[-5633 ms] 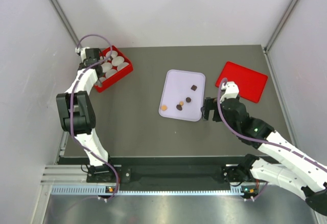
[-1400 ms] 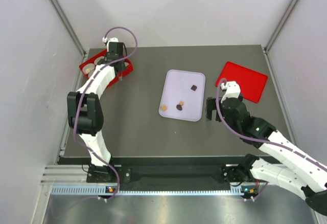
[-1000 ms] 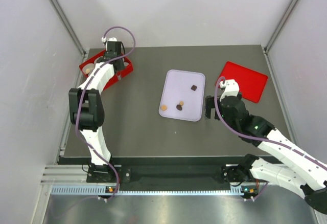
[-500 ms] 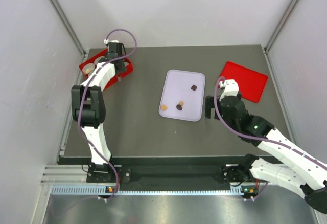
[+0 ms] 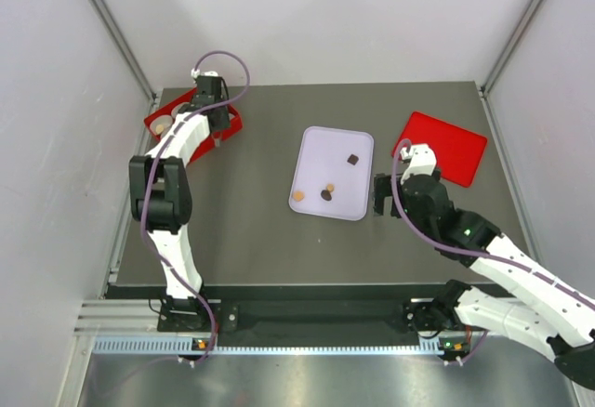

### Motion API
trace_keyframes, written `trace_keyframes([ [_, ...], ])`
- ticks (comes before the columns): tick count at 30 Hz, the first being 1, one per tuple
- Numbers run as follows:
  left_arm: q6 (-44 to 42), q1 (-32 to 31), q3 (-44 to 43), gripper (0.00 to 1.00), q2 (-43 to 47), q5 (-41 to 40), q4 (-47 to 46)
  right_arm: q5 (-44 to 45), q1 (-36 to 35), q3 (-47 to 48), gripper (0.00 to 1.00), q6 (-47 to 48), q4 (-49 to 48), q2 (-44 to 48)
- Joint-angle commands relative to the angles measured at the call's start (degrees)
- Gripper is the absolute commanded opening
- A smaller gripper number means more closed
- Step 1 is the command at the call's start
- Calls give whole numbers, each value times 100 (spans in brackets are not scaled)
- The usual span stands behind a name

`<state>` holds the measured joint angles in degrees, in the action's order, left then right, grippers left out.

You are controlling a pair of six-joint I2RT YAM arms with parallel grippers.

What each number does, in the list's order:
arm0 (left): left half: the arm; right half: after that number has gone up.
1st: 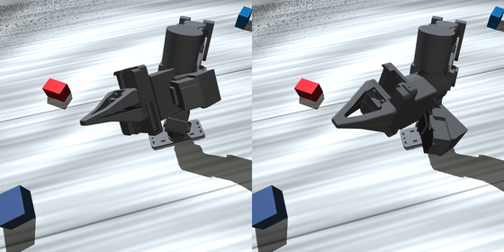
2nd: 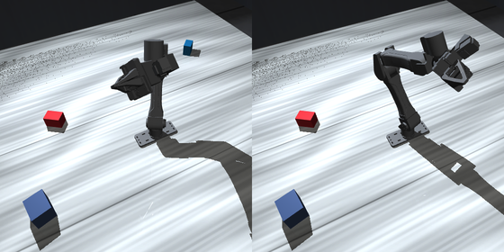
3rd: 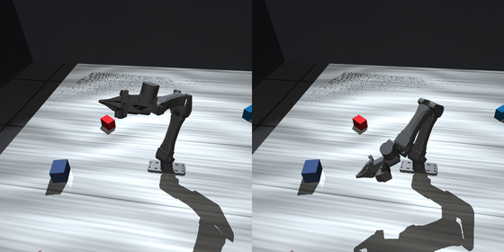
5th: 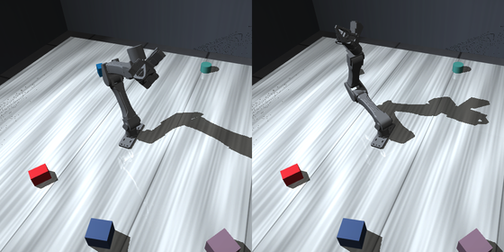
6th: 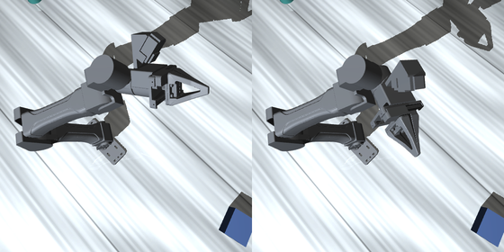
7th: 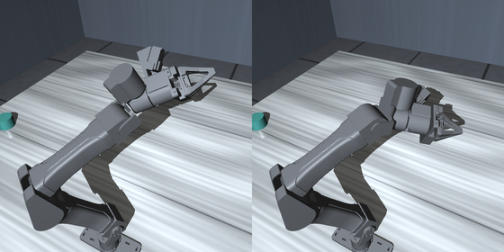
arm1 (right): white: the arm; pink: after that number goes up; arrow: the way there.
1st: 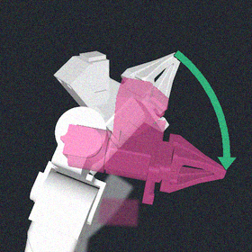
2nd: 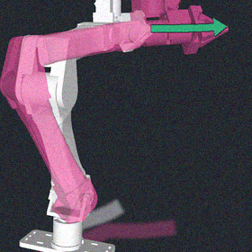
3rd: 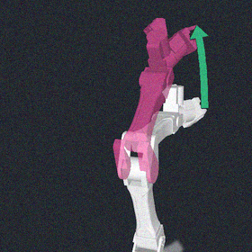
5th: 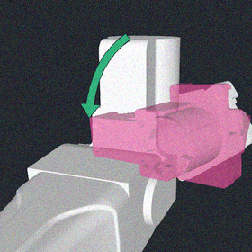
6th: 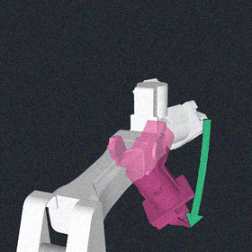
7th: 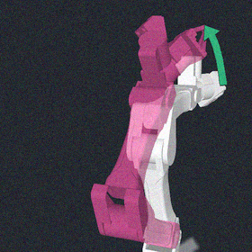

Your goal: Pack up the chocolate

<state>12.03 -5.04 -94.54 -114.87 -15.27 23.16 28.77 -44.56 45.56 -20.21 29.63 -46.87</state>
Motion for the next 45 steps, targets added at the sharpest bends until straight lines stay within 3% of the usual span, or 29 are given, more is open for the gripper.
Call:
trace_keyframes([
  [1,-52,-84,-12,44,632,252,-224,23,-9,260,100,-89,-133,143],
  [9,123,-796,734,43,1492,698,-163,-91,-9,287,100,-308,166,459],
  [15,194,-1956,1403,42,2011,753,-118,-170,-9,331,100,-510,465,758],
  [19,177,-2860,1588,43,2065,858,-311,-214,-9,383,100,-519,588,881],
  [25,168,-3520,1492,44,1670,1078,-689,-197,-9,550,100,-458,737,952],
  [33,45,-3899,1122,47,880,1069,-778,-135,-9,550,100,-423,799,1084],
  [45,106,-3987,1061,49,483,1008,-892,-127,-18,436,100,-449,808,1198],
])
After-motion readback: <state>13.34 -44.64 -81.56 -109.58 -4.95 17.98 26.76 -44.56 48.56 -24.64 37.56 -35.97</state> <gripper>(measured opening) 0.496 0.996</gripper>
